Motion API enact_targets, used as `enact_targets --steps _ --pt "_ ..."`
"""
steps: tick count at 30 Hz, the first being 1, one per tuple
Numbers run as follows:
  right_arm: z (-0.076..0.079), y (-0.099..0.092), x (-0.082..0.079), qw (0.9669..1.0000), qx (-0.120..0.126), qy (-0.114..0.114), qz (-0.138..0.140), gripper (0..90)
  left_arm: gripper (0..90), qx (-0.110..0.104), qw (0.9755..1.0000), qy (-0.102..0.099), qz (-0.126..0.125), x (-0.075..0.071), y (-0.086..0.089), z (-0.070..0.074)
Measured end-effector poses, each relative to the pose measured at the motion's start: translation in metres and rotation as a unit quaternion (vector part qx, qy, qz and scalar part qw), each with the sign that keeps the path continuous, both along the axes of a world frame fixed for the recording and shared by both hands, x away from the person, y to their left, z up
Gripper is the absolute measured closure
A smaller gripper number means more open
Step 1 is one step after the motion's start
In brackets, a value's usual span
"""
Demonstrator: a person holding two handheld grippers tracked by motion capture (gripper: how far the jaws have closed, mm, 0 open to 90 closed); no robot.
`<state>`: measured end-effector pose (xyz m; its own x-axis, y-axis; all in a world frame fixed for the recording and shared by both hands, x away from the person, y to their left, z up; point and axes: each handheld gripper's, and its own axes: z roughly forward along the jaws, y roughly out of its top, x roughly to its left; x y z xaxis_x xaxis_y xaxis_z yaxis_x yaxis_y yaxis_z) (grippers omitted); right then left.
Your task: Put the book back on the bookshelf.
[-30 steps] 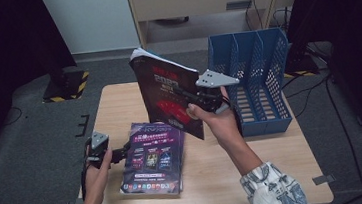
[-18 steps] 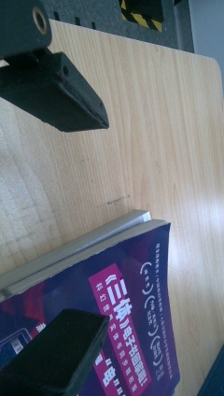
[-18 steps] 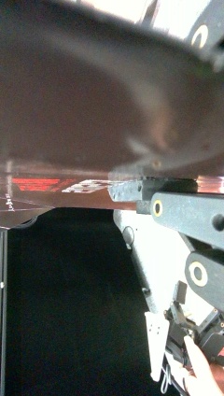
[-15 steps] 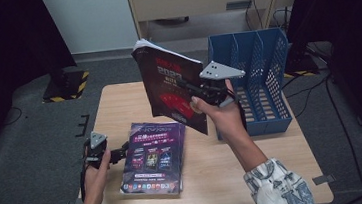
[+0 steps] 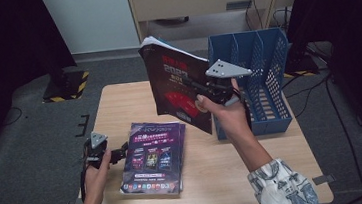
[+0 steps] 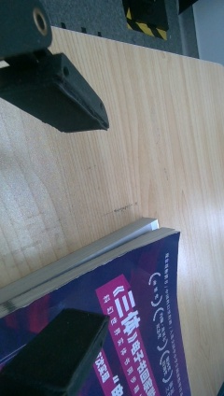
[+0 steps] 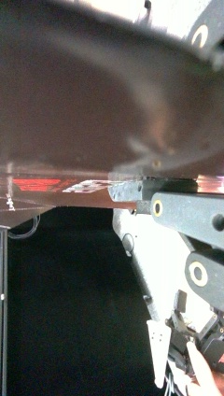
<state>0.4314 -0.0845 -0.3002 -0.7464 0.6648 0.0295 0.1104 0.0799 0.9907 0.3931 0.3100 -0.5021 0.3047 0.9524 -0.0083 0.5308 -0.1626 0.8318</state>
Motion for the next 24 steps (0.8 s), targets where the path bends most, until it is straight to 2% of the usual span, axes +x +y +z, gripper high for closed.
enact_targets --steps 8,13,24 --pt "0.003 -0.007 -0.001 1.0000 0.008 0.000 -0.001 86.6 6.2 0.005 1.0000 0.001 0.005 0.001 0.001 0.000" --pt "0.009 -0.017 -0.003 0.9999 0.011 0.000 -0.012 86.6 6.2 0.008 0.9999 0.001 0.010 0.001 0.001 -0.001" --pt "0.013 -0.031 -0.004 0.9997 0.006 0.001 -0.023 86.6 6.2 0.008 0.9999 0.000 0.011 0.001 0.002 -0.001"
